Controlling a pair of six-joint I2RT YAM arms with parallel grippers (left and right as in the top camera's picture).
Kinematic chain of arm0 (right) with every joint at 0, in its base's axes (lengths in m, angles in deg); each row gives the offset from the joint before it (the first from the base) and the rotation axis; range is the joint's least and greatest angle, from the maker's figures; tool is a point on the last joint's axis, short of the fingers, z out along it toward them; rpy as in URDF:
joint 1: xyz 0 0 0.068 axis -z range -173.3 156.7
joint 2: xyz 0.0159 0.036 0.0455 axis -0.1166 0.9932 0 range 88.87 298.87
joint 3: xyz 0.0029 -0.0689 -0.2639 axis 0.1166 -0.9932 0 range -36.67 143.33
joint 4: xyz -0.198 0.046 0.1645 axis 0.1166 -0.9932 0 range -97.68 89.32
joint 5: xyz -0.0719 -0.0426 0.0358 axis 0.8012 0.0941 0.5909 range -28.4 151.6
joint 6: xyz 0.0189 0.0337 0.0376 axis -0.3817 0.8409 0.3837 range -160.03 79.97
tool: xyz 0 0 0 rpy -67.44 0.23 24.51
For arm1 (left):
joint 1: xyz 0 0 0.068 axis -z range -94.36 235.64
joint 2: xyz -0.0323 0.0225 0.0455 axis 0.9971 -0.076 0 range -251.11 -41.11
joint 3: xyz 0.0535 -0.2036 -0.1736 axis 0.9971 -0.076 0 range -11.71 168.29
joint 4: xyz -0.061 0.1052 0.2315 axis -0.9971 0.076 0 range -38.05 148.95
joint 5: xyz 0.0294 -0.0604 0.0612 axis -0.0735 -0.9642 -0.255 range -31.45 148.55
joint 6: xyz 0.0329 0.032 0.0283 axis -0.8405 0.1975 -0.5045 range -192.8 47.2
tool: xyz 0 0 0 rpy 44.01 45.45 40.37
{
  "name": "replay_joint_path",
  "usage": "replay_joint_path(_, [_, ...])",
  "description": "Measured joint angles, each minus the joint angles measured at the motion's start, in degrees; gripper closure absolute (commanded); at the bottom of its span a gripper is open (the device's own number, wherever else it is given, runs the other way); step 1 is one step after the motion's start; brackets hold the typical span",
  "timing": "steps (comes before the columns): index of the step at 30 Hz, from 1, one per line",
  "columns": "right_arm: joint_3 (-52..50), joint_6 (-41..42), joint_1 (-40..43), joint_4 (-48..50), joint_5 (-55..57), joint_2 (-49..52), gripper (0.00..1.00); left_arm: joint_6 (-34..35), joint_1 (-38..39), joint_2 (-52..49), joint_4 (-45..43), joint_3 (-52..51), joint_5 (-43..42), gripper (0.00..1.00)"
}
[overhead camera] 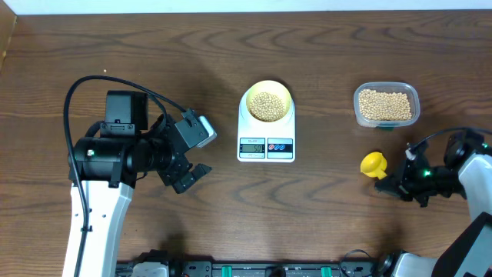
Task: Scoop item into bowl and weigh 50g on scale
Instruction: 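Carry the yellow scoop past the tub and lower it to the table, right gripper, then open the right gripper to release the scoop on the table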
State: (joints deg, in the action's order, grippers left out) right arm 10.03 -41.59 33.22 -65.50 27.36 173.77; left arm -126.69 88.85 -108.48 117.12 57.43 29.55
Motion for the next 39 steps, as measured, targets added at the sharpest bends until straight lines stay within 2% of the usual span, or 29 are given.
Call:
replay_joint_path(4, [-1.97,1.18,-0.02,1.51,-0.52,-0.02,0.89,0.0,0.0,0.0,0.0,0.0,0.0,0.02])
replay_joint_path(5, [-2.21,1.57,0.0,1.6,-0.55,-0.02,0.85,0.0,0.0,0.0,0.0,0.0,0.0,0.02])
replay_joint_path(7, [-2.32,2.38,0.0,1.7,-0.5,-0.02,0.68,0.0,0.0,0.0,0.0,0.0,0.0,0.02])
replay_joint_path(11, [-2.32,2.84,0.0,1.73,-0.48,0.0,0.58,0.0,0.0,0.0,0.0,0.0,0.0,0.02])
replay_joint_path(13, [-2.32,2.86,-0.02,1.86,-0.07,0.0,0.44,0.0,0.0,0.0,0.0,0.0,0.0,0.02])
replay_joint_path(14, [-2.32,2.75,-0.02,2.14,0.42,0.0,0.28,0.0,0.0,0.0,0.02,0.0,0.0,0.02])
replay_joint_path(15, [-2.34,3.04,-0.02,2.97,1.16,0.0,0.17,0.0,0.0,0.0,0.0,0.0,0.0,0.02])
replay_joint_path(16, [-2.38,3.23,-0.02,3.78,1.79,0.0,0.06,0.0,0.0,0.0,0.0,0.0,0.0,0.02])
replay_joint_path(17, [-2.43,3.61,-0.02,5.31,2.73,0.0,0.01,0.0,0.0,0.0,0.0,0.0,0.0,0.02])
replay_joint_path(21, [-2.43,6.84,0.0,10.62,8.0,0.0,0.01,0.0,0.0,0.0,0.0,0.0,0.0,0.02])
replay_joint_path(25, [-1.75,9.25,-0.02,11.32,14.32,-0.02,0.01,0.0,0.0,0.0,0.02,0.0,0.0,0.02])
replay_joint_path(30, [7.41,10.36,-0.22,9.01,22.36,-4.11,0.01,0.0,0.0,0.0,0.0,0.0,0.0,0.02])
replay_joint_path(33, [13.97,10.56,-1.57,9.9,22.49,-9.14,0.01,0.0,0.0,0.0,0.0,0.0,0.0,0.02])
replay_joint_path(39, [25.16,10.75,-9.86,15.13,16.96,-21.07,0.01,0.0,0.0,0.0,0.02,0.0,0.0,0.02])
